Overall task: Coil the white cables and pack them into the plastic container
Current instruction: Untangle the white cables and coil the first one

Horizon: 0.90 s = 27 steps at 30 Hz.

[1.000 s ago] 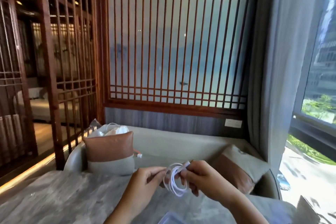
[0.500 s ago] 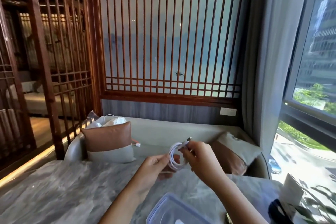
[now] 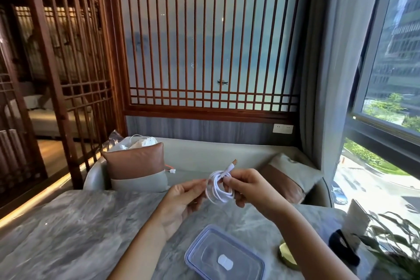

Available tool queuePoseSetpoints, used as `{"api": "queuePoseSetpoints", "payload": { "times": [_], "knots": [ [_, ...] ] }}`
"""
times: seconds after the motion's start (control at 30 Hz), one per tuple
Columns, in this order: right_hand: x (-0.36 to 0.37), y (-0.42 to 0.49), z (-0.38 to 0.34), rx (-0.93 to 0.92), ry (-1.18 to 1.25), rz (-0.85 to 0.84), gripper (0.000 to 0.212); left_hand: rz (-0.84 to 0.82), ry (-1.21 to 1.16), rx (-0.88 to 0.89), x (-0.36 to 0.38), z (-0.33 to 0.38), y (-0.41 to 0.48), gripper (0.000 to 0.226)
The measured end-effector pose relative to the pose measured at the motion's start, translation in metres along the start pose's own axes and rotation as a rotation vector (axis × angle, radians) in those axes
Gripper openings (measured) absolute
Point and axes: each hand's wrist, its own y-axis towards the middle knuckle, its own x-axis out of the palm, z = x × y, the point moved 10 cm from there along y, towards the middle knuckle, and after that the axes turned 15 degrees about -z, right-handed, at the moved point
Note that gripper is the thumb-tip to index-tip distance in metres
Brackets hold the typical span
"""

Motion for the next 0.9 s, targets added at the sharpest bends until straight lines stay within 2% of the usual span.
{"api": "queuePoseSetpoints", "payload": {
  "times": [0.07, 0.2, 0.3, 0.37, 0.47, 0.63, 0.73, 0.9],
  "knots": [
    [0.007, 0.001, 0.002, -0.014, 0.09, -0.038, 0.041, 0.055, -0.069, 0.026, -0.008, -0.004, -0.002, 0.021],
    [0.016, 0.002, 0.006, -0.03, 0.245, -0.074, 0.038, -0.018, -0.172, 0.041, 0.002, -0.009, -0.003, 0.02],
    [0.016, 0.004, 0.012, -0.032, 0.274, -0.008, 0.032, 0.113, -0.031, 0.05, -0.003, -0.009, -0.007, 0.023],
    [0.013, 0.003, 0.015, -0.037, 0.197, 0.081, 0.028, 0.203, 0.071, 0.065, -0.005, -0.007, -0.01, 0.02],
    [0.002, -0.003, 0.011, -0.045, -0.043, 0.249, 0.031, 0.214, 0.118, 0.066, 0.004, -0.006, -0.009, 0.019],
    [-0.008, -0.014, -0.011, -0.091, -0.475, 0.483, 0.033, 0.272, -0.07, 0.096, 0.003, -0.011, -0.011, 0.023],
    [-0.005, -0.017, -0.027, -0.171, -0.629, 0.515, 0.03, 0.25, -0.037, 0.104, 0.009, -0.011, -0.012, 0.023],
    [0.006, -0.017, -0.029, -0.237, -0.678, 0.457, 0.017, 0.228, -0.12, 0.024, 0.006, -0.023, -0.008, 0.019]
  ]
}}
